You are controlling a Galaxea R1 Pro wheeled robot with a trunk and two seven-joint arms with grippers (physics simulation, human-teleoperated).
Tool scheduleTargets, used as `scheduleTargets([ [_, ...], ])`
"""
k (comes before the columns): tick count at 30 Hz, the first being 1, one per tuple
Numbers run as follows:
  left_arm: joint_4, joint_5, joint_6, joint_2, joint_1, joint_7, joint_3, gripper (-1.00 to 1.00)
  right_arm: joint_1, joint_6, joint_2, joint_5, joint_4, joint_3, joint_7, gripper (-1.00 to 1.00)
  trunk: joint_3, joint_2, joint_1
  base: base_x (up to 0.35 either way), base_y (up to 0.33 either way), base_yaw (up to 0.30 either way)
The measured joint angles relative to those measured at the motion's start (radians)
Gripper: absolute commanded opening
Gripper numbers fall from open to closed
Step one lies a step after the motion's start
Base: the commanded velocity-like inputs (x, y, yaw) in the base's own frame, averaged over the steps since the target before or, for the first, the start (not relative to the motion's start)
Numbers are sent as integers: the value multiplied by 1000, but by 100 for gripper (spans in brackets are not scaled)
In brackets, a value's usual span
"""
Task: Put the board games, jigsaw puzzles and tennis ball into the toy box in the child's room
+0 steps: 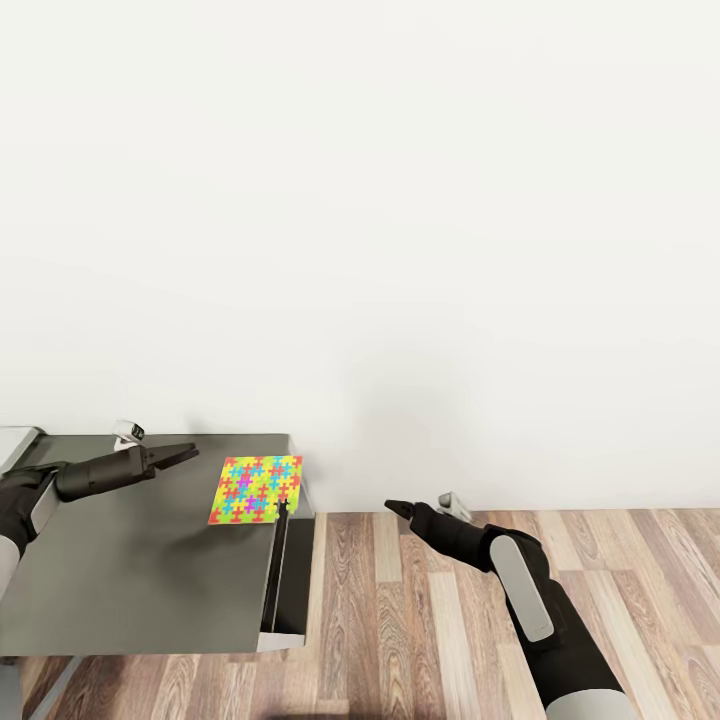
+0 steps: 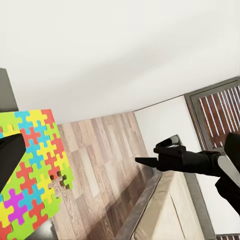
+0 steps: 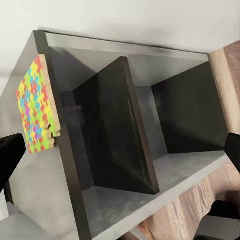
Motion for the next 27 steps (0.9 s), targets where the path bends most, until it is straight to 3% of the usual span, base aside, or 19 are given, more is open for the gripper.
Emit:
scheduleTargets([
  [27, -5, 0, 3, -2, 0, 0, 1, 100, 0, -2, 0, 1, 2, 5, 0, 100, 0, 0, 0, 10, 0, 6],
])
